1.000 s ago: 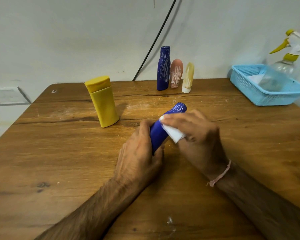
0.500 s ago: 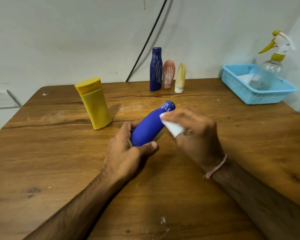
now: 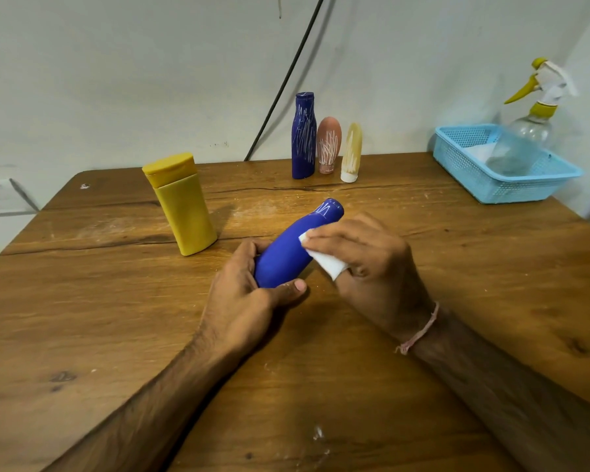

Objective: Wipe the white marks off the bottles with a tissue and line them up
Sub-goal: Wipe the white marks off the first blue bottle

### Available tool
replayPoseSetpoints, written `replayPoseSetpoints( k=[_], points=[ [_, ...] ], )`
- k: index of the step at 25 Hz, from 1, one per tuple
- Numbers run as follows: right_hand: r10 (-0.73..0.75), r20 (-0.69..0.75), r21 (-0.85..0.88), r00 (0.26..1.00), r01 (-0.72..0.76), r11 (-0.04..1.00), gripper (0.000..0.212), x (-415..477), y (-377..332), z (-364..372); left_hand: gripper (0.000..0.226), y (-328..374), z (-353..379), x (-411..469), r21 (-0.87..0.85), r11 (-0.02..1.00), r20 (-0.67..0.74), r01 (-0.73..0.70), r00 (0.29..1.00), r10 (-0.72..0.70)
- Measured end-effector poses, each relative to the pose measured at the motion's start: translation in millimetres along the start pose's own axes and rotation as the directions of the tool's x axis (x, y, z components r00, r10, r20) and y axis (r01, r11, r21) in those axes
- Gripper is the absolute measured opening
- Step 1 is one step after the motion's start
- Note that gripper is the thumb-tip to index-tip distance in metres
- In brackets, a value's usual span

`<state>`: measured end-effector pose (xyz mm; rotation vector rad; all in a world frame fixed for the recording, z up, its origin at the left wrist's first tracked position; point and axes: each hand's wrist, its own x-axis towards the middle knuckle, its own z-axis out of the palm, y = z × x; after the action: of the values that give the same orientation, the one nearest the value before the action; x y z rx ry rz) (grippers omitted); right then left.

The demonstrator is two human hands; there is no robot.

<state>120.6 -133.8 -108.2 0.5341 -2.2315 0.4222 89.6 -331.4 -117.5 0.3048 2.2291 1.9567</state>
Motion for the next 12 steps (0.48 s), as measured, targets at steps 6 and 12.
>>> replayPoseSetpoints(
  k=[6, 12],
  points=[
    [0.023, 0.011, -0.007, 1.000, -0.023, 1.000, 0.041, -1, 6, 0, 0.049, 3, -1, -2, 0.106, 0.994, -0.014, -0.018, 1.000, 0.019],
    [0.108, -0.066, -0.041, 0.992, -0.110, 0.993, 0.044, 2, 10, -3, 0.048, 11, 0, -15, 0.442, 0.869, 0.027, -0.220, 0.972, 0.232]
  ],
)
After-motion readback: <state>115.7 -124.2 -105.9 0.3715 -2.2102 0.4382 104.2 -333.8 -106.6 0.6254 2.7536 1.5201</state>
